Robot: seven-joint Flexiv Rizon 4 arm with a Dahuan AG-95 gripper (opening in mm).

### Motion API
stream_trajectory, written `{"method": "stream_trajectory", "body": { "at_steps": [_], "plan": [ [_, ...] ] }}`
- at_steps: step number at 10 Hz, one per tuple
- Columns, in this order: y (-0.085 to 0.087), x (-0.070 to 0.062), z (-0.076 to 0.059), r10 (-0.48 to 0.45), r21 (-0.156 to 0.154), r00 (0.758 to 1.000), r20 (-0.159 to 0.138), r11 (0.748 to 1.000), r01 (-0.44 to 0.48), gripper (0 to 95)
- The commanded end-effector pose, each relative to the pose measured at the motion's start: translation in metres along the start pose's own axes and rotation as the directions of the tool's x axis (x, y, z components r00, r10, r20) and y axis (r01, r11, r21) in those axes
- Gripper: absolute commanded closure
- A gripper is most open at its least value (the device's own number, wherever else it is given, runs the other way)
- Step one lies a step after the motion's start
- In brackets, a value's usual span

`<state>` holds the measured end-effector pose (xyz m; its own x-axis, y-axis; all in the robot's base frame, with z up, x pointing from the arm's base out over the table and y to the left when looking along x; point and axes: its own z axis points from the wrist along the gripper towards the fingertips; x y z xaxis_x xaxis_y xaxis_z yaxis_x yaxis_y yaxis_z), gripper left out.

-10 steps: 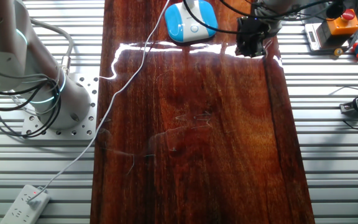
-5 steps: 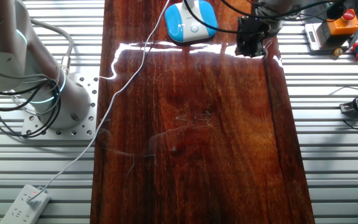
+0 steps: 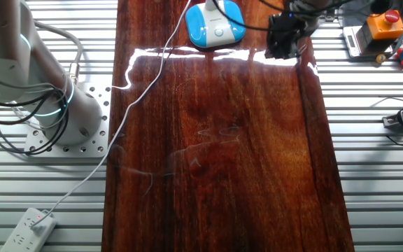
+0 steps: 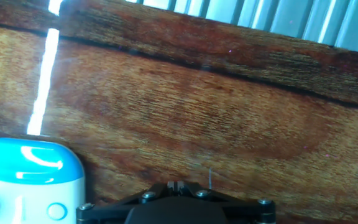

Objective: Turn on the desk lamp by pressing the button

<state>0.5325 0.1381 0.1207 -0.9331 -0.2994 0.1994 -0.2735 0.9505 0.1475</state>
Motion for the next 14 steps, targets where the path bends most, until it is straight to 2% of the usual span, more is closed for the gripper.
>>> {"method": "stream_trajectory", "body": {
  "at_steps": [1,3,4,8,9,12,14],
  "plan": [
    [0.011,0.002,0.011,0.024,-0.007,1.000,0.007,1.000,-0.024,95.0],
    [0.022,0.004,0.017,0.038,-0.014,0.999,0.009,0.999,-0.038,95.0],
    [0.031,0.009,0.025,0.037,-0.015,0.999,0.011,0.999,-0.037,95.0],
    [0.041,0.028,0.039,0.033,-0.030,0.999,0.015,0.999,-0.032,95.0],
    [0.043,0.031,0.044,0.030,-0.033,0.999,0.014,0.999,-0.030,76.0],
    [0.052,0.035,0.056,0.032,-0.038,0.999,0.009,0.999,-0.031,76.0],
    [0.059,0.036,0.059,0.034,-0.041,0.999,0.002,0.999,-0.034,76.0]
  ]
}}
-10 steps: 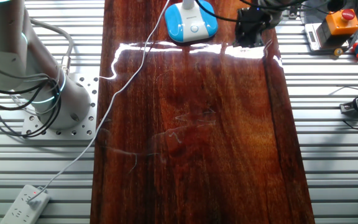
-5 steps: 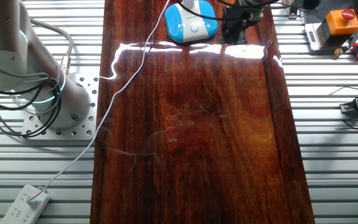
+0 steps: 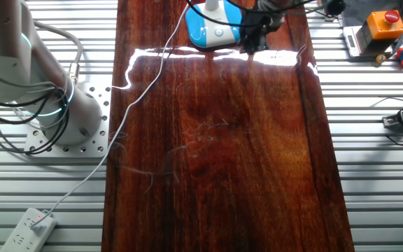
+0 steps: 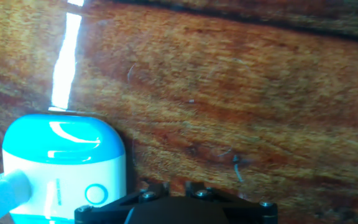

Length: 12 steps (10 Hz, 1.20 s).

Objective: Turn on the desk lamp by pressing the button

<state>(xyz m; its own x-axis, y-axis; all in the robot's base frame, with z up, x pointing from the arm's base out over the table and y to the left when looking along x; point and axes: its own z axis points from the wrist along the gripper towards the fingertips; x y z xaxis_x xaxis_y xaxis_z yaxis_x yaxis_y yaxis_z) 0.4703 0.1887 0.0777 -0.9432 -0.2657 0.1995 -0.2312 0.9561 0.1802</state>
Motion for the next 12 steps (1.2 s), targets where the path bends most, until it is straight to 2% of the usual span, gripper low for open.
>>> {"method": "stream_trajectory", "body": {
  "at_steps": [1,4,5,7,12],
  "plan": [
    [0.004,0.002,0.001,0.000,-0.003,1.000,-0.010,1.000,0.000,76.0],
    [0.013,0.002,0.006,0.004,-0.018,1.000,-0.028,1.000,-0.005,76.0],
    [0.015,0.003,0.007,0.000,-0.024,0.999,-0.033,1.000,-0.001,57.0],
    [0.019,0.004,0.009,-0.008,-0.038,0.999,-0.048,0.999,0.006,57.0],
    [0.029,0.010,0.025,0.008,-0.049,0.999,-0.047,0.999,-0.010,57.0]
  ]
}}
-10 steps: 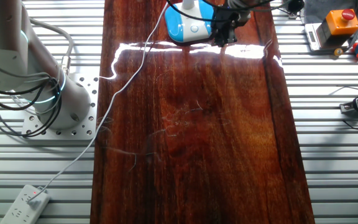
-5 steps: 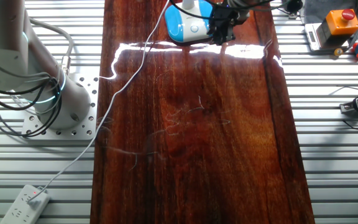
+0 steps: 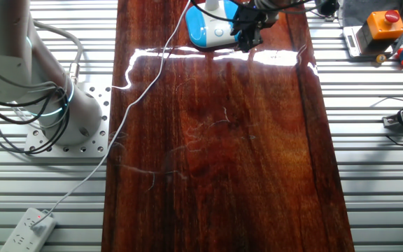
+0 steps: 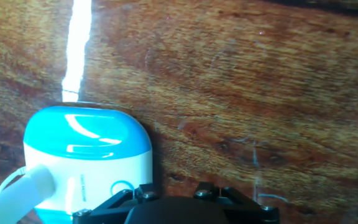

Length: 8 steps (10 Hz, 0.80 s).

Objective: Turn on the desk lamp by pressing the button

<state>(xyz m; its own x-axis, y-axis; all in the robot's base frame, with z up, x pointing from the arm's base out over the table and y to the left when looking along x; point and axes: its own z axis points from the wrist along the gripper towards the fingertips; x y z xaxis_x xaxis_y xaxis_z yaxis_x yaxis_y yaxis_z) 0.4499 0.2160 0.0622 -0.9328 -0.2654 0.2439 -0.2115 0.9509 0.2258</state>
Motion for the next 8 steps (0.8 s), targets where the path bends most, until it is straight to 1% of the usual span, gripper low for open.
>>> {"method": "stream_trajectory", "body": {
  "at_steps": [1,2,4,7,8],
  "plan": [
    [0.001,0.003,0.004,0.002,0.000,1.000,-0.003,1.000,-0.002,57.0],
    [0.003,0.006,0.009,0.004,-0.003,1.000,-0.005,1.000,-0.004,57.0],
    [0.005,0.008,0.014,0.004,-0.008,1.000,-0.016,1.000,-0.004,57.0],
    [0.013,0.010,0.020,0.012,-0.017,1.000,-0.023,1.000,-0.013,57.0],
    [0.016,0.010,0.023,0.015,-0.021,0.999,-0.032,1.000,-0.016,57.0]
  ]
}}
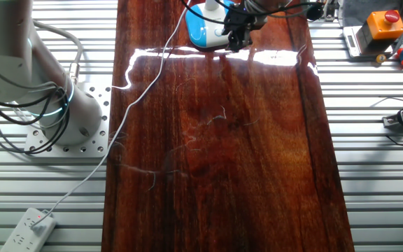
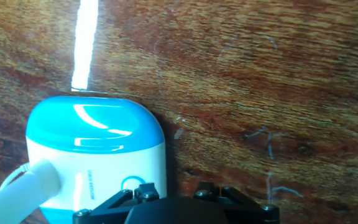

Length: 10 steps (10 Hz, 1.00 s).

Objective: Turn on the desk lamp by pressing the button

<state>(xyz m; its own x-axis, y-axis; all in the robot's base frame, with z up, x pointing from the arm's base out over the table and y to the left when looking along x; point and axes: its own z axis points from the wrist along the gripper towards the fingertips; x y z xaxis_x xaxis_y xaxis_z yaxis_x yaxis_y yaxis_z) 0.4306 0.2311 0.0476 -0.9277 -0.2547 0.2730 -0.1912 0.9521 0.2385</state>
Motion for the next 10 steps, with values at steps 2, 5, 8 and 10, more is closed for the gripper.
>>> {"method": "stream_trajectory", "body": {
  "at_steps": [2,5,8,10],
  "plan": [
    [0.006,0.001,0.006,0.007,-0.006,1.000,-0.015,1.000,-0.007,57.0],
    [0.011,0.002,0.011,0.010,-0.010,1.000,-0.028,1.000,-0.010,57.0],
    [0.012,0.005,0.020,0.007,-0.011,1.000,-0.030,1.000,-0.007,57.0],
    [0.012,0.006,0.021,0.003,-0.012,1.000,-0.031,1.000,-0.003,57.0]
  ]
}}
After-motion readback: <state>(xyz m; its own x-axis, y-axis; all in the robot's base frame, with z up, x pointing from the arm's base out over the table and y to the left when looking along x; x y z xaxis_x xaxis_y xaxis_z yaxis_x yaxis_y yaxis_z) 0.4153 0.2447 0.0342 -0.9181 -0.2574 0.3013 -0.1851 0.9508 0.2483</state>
